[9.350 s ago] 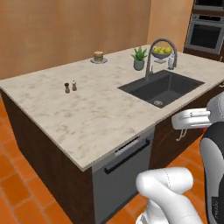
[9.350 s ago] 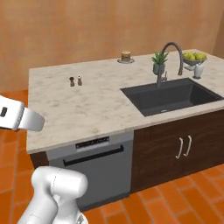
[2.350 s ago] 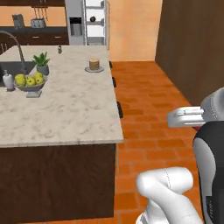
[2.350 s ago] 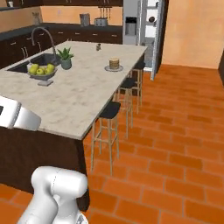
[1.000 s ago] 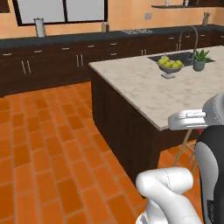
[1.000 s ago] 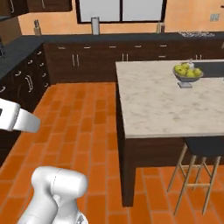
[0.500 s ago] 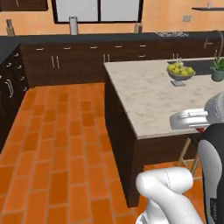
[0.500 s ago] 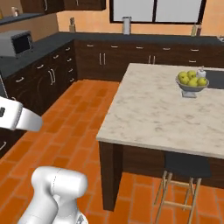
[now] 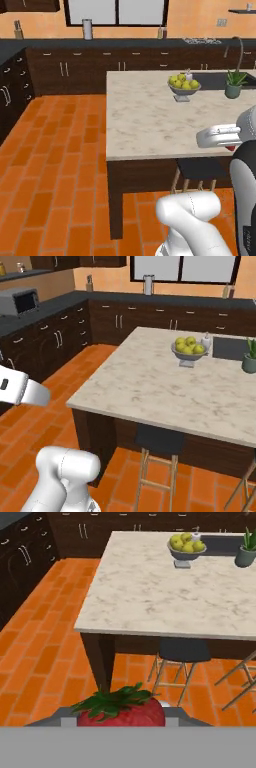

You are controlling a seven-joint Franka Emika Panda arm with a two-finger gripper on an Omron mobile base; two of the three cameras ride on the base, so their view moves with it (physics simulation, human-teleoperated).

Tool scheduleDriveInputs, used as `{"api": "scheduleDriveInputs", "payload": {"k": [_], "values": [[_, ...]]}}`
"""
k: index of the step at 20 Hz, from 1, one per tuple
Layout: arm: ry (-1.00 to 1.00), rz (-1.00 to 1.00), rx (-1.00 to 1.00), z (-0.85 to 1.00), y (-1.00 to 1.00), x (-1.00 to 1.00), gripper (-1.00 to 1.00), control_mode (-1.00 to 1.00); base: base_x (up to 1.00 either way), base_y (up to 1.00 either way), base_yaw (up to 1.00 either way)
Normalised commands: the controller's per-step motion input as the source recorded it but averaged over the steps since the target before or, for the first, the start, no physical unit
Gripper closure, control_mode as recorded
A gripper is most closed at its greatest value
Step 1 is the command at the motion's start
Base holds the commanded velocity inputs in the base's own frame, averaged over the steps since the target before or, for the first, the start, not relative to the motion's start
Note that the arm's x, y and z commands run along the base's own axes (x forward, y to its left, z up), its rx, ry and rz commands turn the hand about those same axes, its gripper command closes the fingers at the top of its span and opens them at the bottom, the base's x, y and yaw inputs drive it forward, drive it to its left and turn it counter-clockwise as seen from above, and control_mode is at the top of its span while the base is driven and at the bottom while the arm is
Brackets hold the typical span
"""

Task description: Take the strawberry from the fridge and place it on top of the pancake, located on the dining counter.

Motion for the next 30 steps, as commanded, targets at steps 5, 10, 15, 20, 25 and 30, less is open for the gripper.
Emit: {"api": "scheduleDriveInputs", "payload": {"k": [5, 10, 15, 20, 25, 30], "values": [[0.00, 0.00, 0.00, 0.00, 0.00, 0.00, 1.00, 1.00, -0.35, -1.00, 0.05], [0.00, 0.00, 0.00, 0.00, 0.00, 0.00, 1.00, 1.00, -0.23, -1.00, 0.00], [0.00, 0.00, 0.00, 0.00, 0.00, 0.00, 1.00, 1.00, -0.06, -1.00, 0.00], [0.00, 0.00, 0.00, 0.00, 0.00, 0.00, 1.00, 1.00, 0.00, -1.00, 0.01], [0.00, 0.00, 0.00, 0.00, 0.00, 0.00, 1.00, 1.00, 0.23, -0.99, 0.06], [0.00, 0.00, 0.00, 0.00, 0.00, 0.00, 1.00, 1.00, 0.53, -0.92, 0.09]]}}
